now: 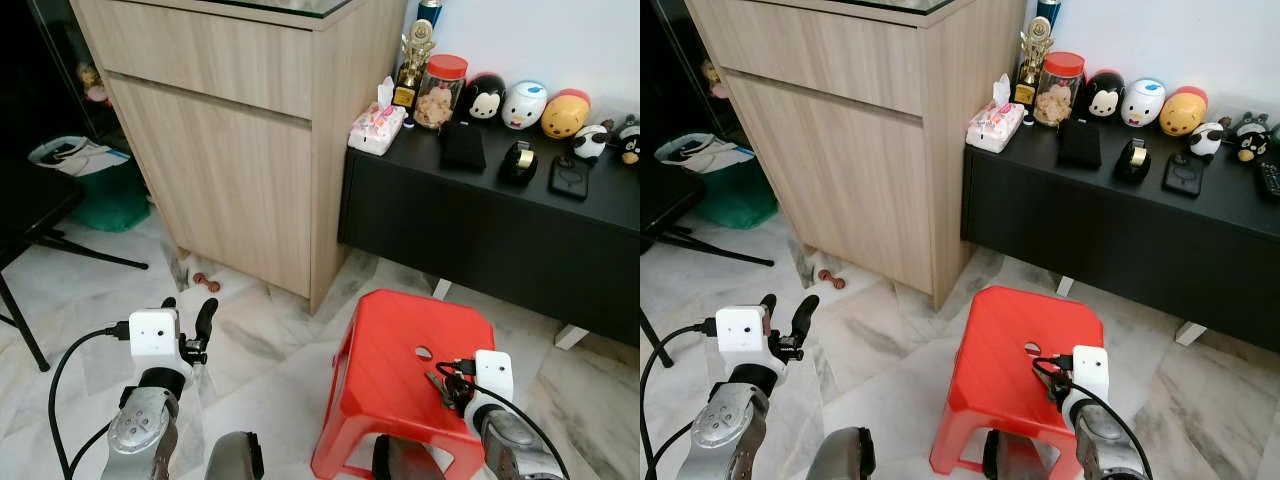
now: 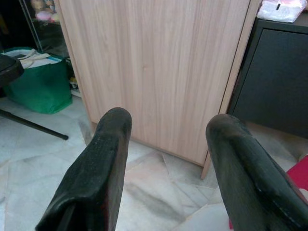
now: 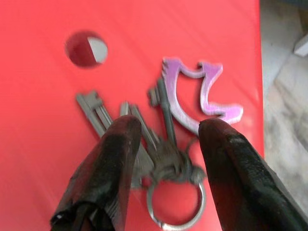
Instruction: Hang keys on a hook
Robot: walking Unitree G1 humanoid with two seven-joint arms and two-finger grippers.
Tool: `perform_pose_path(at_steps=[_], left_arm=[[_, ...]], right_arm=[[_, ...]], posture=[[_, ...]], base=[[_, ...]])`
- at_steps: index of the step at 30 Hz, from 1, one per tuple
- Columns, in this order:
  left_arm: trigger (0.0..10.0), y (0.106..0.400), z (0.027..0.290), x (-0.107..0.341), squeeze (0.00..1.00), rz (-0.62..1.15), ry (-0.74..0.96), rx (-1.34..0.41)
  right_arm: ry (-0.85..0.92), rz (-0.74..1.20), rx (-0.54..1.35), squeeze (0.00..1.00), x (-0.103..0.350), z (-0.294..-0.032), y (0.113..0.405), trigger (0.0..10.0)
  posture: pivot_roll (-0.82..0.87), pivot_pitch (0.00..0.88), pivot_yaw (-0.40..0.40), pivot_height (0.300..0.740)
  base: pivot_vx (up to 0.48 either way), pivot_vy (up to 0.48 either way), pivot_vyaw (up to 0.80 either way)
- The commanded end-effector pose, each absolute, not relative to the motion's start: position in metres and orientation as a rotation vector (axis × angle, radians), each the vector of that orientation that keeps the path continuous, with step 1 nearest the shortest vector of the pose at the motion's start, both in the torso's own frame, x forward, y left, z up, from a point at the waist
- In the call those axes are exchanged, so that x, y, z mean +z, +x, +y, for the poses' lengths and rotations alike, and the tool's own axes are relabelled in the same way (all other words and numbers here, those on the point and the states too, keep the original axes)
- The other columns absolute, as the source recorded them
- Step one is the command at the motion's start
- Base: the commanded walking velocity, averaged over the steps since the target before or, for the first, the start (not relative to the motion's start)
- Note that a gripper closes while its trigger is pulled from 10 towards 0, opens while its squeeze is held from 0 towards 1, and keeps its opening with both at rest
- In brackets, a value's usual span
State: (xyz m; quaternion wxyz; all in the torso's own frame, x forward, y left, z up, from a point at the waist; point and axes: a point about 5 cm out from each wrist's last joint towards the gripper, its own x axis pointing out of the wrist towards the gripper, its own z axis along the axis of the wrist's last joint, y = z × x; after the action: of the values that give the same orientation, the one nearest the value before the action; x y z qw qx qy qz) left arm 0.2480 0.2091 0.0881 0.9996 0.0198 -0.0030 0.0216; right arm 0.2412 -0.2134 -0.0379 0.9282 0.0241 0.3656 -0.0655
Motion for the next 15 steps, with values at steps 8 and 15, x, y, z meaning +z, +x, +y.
perform_pose_path(at_steps=[8, 15], left_arm=[[10.0, 0.247, 0.208, 0.086, 0.00, 0.012, 0.038, 0.032], [10.0, 0.247, 0.207, 0.085, 0.00, 0.016, 0.037, 0.026]], right_arm=[[0.088, 0.798, -0.137, 0.00, -0.047, -0.219, 0.233, 10.0], [0.113, 0.832, -0.115, 0.00, -0.055, -0.218, 0.225, 10.0]], posture=[[0.03, 0.059, -0.051, 0.610], [0.03, 0.058, -0.050, 0.610]], base=[[0.000, 0.000, 0.00], [0.000, 0.000, 0.00]])
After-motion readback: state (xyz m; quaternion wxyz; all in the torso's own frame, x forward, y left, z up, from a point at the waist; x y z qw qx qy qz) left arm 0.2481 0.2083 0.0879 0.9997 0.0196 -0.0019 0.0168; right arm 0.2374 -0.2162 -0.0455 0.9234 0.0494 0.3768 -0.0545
